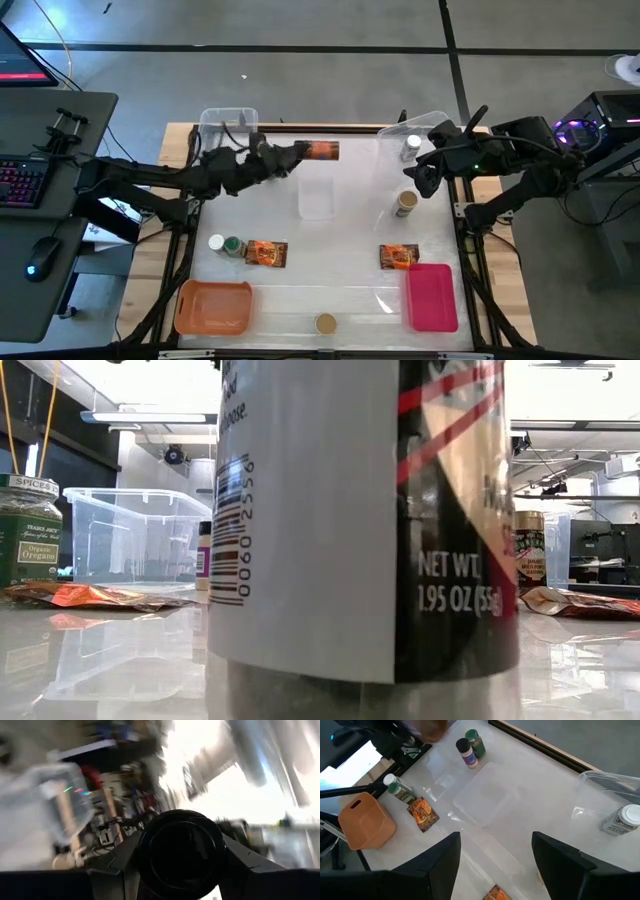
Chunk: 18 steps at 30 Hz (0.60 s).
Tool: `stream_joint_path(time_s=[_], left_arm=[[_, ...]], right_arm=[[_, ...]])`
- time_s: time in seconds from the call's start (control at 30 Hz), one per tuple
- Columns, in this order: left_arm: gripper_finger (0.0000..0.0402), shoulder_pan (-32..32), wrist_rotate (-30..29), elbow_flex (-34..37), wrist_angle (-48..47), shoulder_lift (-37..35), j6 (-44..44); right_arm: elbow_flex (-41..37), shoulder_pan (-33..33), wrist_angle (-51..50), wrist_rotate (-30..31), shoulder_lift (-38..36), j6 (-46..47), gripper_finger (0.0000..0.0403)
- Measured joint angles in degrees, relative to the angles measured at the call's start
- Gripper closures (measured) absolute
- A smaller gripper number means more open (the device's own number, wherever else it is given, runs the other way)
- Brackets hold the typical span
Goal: Sort spices by type
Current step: Put the bottom black seasoning bottle into the left large transparent bin
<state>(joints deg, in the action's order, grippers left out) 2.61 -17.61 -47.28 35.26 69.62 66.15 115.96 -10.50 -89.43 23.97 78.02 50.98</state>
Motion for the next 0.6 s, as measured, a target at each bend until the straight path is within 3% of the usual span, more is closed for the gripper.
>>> stream_joint_path(time_s=[0.13,0.23,0.37,0.6], left_arm=[[0.0234,-3.0,8.7,-3.6,-2.0,-0.2,-24.3],[0.0234,-6.9,10.3,-8.2,-14.4,-0.2,-48.1],[0.0234,-12.2,4.2,-12.8,-30.2,0.9,-77.4],[0.0234,-19.1,-6.2,-13.4,-39.7,1.2,-116.4]], right_arm=[[0.0,0.0,0.0,-0.2,0.0,-0.2,0.0163],[0.0,0.0,0.0,-0.4,0.0,-0.4,0.0163],[0.0,0.0,0.0,-0.7,0.0,-0.4,0.0163],[0.0,0.0,0.0,-1.5,0.0,-0.2,0.0163]])
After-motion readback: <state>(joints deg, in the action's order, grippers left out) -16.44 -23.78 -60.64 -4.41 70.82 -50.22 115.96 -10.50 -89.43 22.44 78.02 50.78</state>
